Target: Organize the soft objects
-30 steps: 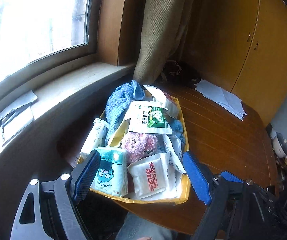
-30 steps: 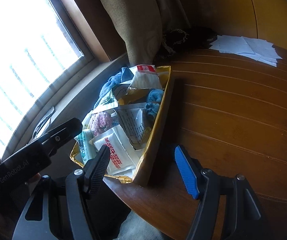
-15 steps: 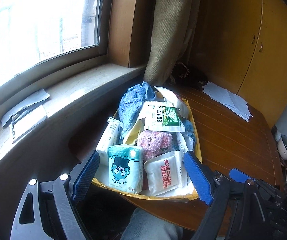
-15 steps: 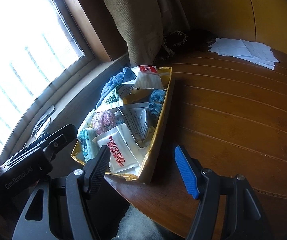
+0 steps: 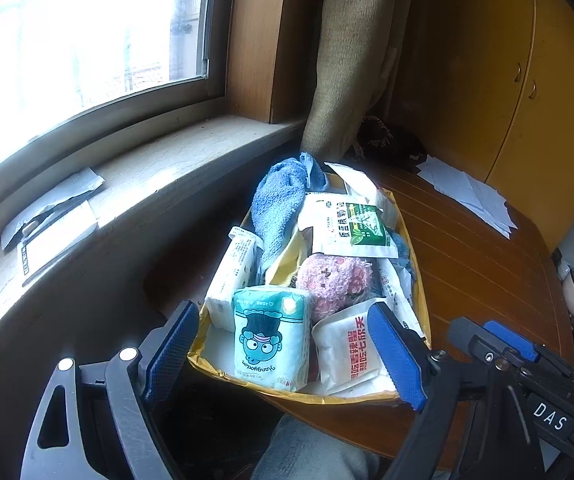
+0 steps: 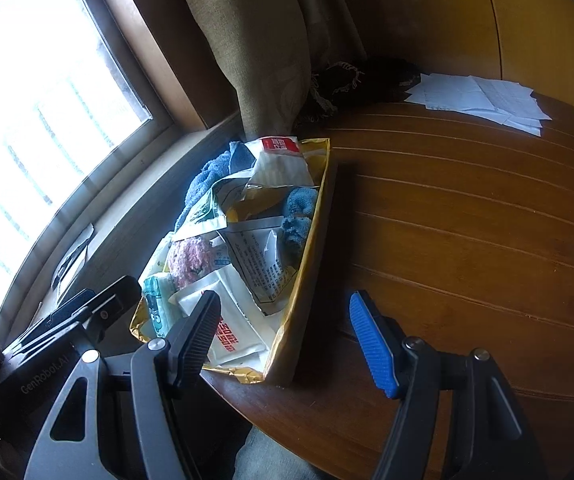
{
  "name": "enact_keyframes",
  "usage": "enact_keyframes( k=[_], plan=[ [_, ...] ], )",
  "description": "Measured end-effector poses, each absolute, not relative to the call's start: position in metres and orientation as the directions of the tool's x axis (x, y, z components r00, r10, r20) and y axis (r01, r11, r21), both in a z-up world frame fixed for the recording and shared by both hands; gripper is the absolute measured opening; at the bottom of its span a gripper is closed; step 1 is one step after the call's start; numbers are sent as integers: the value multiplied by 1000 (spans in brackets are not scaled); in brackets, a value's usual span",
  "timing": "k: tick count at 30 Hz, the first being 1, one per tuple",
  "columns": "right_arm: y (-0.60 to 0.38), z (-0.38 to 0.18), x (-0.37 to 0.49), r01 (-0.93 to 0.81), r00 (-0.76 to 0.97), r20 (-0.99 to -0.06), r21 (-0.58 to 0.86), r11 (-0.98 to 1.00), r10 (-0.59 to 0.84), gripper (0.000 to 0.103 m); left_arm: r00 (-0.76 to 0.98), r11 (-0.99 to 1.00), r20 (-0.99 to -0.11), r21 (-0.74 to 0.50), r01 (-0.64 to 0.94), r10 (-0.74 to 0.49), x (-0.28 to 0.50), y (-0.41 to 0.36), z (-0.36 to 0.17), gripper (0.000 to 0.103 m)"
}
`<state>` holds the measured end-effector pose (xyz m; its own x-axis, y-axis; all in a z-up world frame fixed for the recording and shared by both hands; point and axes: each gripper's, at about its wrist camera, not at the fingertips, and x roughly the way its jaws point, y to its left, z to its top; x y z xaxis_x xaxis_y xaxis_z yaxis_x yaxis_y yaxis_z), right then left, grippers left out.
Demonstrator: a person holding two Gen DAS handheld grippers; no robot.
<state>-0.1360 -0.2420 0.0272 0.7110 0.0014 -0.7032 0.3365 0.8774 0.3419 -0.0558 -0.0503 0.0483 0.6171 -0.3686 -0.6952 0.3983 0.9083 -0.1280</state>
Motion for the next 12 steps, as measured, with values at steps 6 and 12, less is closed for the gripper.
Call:
enact_keyframes(
  k=[6, 12],
  plan=[
    [-233, 29, -122, 318, 711, -704, 314, 895, -5, 67, 621, 914, -703, -104, 393, -347, -52, -46, 41, 89],
    [-231, 32, -117, 320, 719, -695, 301, 898, -24, 67, 652, 912, -675, -79, 402, -346, -51, -45, 43, 89]
  ],
)
